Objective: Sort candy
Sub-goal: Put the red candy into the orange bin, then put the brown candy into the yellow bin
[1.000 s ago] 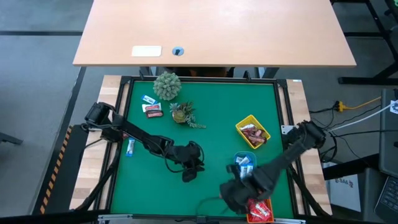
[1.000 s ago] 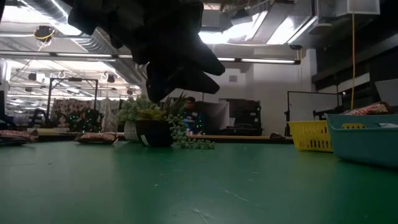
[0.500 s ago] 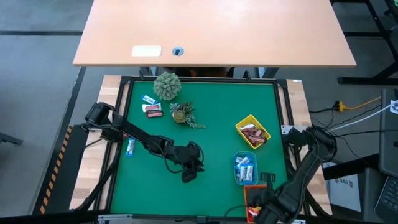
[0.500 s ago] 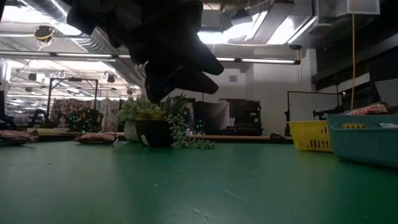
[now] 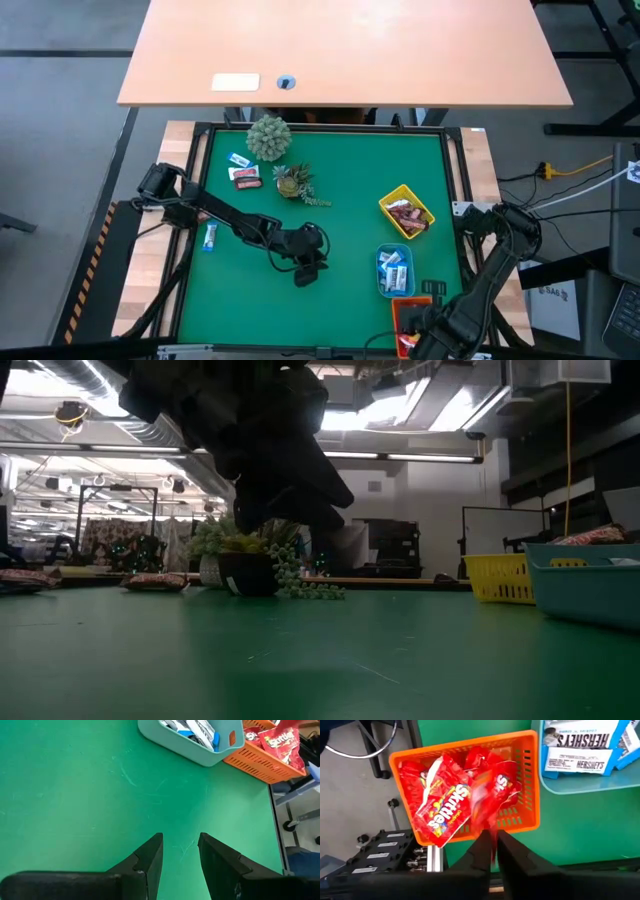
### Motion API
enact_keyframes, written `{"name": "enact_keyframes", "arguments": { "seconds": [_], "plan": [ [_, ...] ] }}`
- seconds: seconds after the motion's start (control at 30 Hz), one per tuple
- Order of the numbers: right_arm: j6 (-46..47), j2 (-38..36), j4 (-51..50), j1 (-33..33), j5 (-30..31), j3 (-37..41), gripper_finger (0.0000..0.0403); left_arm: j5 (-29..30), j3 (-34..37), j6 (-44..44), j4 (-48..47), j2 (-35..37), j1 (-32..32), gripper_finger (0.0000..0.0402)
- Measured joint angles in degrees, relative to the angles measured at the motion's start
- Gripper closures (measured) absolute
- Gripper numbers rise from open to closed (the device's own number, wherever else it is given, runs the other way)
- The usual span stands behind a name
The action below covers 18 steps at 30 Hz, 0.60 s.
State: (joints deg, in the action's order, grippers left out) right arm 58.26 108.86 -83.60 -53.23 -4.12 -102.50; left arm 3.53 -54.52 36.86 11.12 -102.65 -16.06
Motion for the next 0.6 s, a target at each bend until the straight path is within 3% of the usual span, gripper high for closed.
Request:
{"name": "enact_keyframes", "arguments": {
  "seconds": [0.33, 0.6],
  "plan": [
    [-0.02, 0.00, -2.33, 0.00, 0.48, 0.02, 0.0249, -0.04, 0.00, -4.41, -1.10, 0.00, 1.46, 0.0280],
    [-0.04, 0.00, -1.98, 0.00, 0.55, 0.02, 0.0205, -1.71, 0.04, -6.21, -8.91, 3.57, 4.88, 0.0280]
  ]
}}
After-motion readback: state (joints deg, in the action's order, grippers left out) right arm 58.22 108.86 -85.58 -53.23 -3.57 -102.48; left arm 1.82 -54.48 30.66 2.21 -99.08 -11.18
